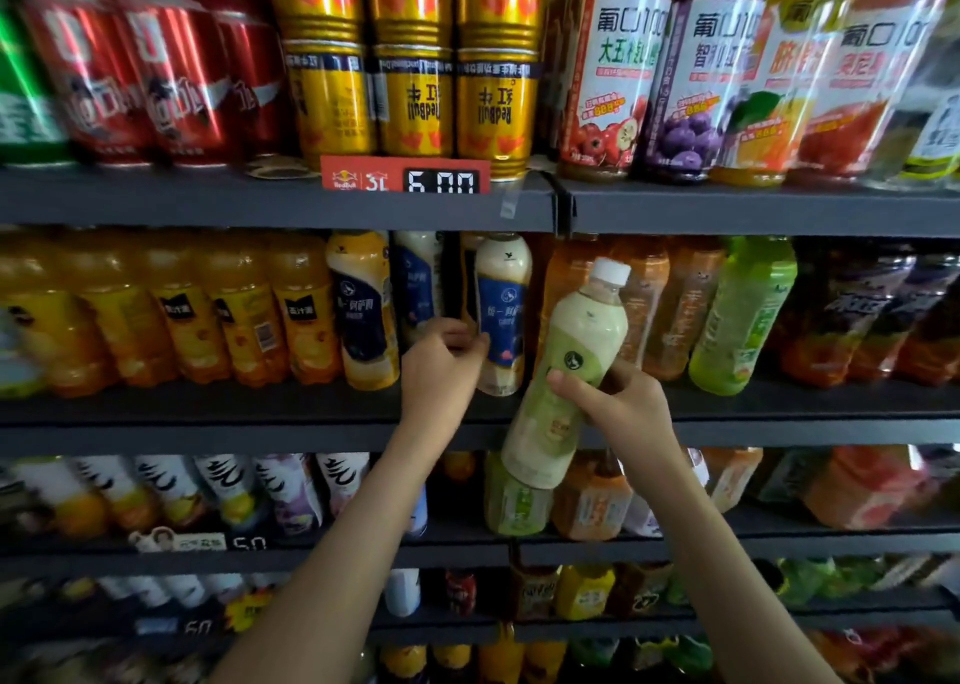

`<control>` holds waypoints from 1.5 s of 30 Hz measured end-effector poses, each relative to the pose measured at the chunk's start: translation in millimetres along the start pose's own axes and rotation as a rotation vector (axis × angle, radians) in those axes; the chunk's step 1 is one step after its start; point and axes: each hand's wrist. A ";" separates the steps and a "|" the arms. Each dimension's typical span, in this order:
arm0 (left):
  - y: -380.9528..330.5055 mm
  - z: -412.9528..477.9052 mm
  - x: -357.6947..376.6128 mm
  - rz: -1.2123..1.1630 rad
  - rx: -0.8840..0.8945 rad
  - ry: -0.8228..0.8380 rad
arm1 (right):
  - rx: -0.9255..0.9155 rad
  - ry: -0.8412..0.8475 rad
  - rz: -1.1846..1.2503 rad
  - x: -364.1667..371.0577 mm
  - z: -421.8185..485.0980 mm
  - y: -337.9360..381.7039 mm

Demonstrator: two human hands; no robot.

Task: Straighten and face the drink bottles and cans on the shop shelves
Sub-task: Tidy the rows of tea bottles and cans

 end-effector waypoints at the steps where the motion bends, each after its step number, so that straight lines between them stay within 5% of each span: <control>1: -0.2 -0.3 -0.5 0.015 0.011 -0.032 | -0.004 0.005 0.001 -1.1 1.5 -0.7; 11: 17.9 10.8 -38.6 0.271 0.115 -0.448 | -0.067 0.115 0.016 10.6 4.6 -4.2; 24: 44.8 42.5 -55.7 0.311 0.062 -0.291 | -0.046 -0.046 0.020 67.9 5.4 13.3; 33: 43.0 31.1 -46.4 0.220 0.070 -0.019 | -0.022 -0.127 0.077 74.9 -3.1 13.2; 45: 37.5 31.1 -70.4 0.097 0.021 0.041 | -0.122 -0.029 -0.076 94.7 -9.3 36.8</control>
Point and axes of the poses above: each hand's wrist, its own z-axis towards the middle knuckle, its own x-axis out of the palm, y = z × x, and after that the axes turned 14 degrees about -z, right-handed
